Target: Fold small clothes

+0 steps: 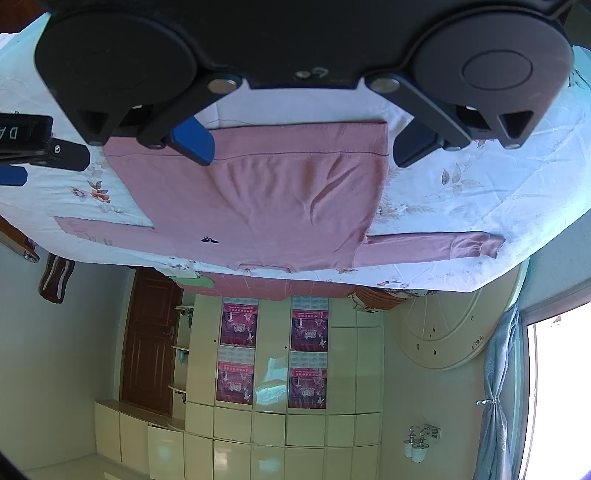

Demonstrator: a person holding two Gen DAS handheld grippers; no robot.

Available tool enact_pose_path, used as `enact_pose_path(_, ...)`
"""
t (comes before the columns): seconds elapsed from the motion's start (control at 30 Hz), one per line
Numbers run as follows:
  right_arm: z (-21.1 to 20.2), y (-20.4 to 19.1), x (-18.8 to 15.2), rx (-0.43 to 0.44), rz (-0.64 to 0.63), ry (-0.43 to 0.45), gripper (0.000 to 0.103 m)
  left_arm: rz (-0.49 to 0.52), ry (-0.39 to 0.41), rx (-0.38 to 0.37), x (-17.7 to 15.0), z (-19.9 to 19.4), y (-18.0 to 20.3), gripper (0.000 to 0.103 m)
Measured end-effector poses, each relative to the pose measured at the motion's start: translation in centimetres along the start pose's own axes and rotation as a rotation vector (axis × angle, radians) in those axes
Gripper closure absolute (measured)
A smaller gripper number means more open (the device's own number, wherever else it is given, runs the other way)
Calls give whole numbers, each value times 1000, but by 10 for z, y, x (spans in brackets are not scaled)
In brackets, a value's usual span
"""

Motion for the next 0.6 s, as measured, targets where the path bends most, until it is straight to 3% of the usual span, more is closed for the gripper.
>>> enact_pose_path(0.6, 0, -1, 1, -4, -1, 3, 0, 2, -2, -9, 2, 0, 1, 0)
Point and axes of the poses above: each gripper's, at about its wrist camera, not at the fingertips, and z roughly the way its jaws point, y to its right, x to its top, the point moved 4 cm from there along z, roughly the way its jaws point, and after that the axes turned 12 degrees about z, right-handed, at the moved point
